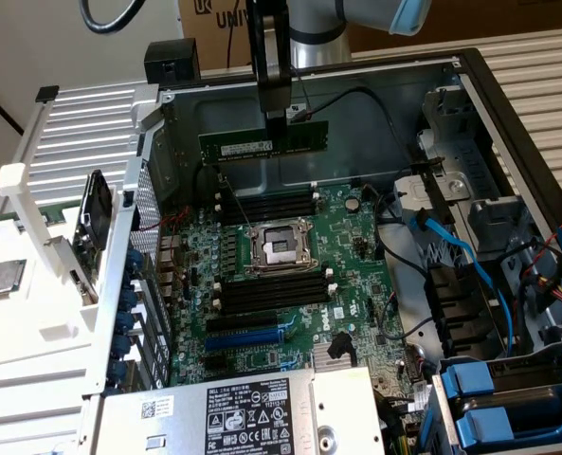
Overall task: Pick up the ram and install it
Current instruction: 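Insert the ram into the slot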
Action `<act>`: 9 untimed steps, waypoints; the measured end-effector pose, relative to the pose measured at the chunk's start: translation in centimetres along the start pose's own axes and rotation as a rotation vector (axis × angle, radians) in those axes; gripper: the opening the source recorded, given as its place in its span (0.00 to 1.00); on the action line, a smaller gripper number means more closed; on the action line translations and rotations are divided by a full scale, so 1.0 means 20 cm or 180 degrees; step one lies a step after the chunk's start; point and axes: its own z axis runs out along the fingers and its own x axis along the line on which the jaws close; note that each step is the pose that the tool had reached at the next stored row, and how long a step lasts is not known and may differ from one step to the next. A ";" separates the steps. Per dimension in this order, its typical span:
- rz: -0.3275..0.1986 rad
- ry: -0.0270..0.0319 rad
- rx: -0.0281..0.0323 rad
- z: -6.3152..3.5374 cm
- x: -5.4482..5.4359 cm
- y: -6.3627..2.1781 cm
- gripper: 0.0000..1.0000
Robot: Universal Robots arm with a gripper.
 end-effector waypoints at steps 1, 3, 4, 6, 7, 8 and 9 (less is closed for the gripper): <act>0.0000 0.0000 0.0000 0.000 0.00 0.000 0.12; 0.0001 -0.0001 0.0001 0.005 0.00 0.000 0.12; 0.0001 -0.0001 0.0000 0.008 0.00 0.000 0.12; 0.0001 -0.0008 0.0000 0.015 0.00 0.000 0.12; 0.0001 -0.0009 0.0000 0.016 0.00 0.000 0.12; 0.0001 -0.0009 0.0000 0.017 0.00 0.000 0.12; 0.0001 -0.0011 0.0000 0.020 0.01 0.000 0.12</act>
